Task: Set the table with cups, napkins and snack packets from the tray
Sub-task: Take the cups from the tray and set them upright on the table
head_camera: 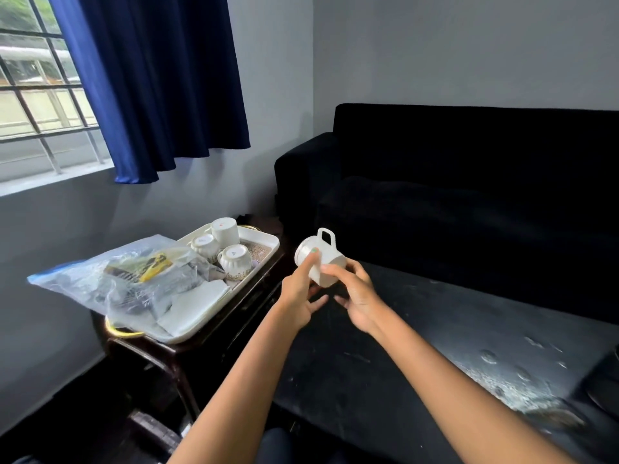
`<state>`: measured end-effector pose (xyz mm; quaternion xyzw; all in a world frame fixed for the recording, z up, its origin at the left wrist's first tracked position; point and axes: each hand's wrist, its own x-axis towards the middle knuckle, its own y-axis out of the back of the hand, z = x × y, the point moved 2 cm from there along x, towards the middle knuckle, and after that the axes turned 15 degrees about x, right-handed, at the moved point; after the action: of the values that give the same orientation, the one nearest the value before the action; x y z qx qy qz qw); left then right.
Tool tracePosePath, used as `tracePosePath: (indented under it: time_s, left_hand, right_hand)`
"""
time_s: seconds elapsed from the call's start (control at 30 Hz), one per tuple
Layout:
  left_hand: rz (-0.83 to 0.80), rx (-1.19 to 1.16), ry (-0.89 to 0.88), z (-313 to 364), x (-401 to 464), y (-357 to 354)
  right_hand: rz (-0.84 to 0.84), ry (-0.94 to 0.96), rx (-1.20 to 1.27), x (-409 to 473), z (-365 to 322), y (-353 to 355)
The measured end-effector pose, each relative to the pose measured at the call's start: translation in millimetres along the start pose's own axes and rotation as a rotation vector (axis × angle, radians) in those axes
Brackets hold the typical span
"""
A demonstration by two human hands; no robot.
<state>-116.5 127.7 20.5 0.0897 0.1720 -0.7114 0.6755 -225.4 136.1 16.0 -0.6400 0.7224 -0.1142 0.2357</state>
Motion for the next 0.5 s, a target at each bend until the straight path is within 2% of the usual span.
tracePosePath:
  time_s: [0.2, 0.33, 0.5]
  left_hand:
    - [0.016, 0.141, -0.195, -13.0, 4.3, -2.9]
    - [0.077, 0.250, -0.313, -20.8, 5.6, -13.7]
    - [0.122, 0.367, -0.350, -36.3, 14.3, -30.1]
  right_hand:
    - [-0.057, -0.006, -0.134, -5.6, -1.5, 35.9]
    - [0.040, 0.138, -0.209, -9.1, -8.8, 53.0]
    - [0.073, 0.303, -0.408, -11.3, -7.4, 60.7]
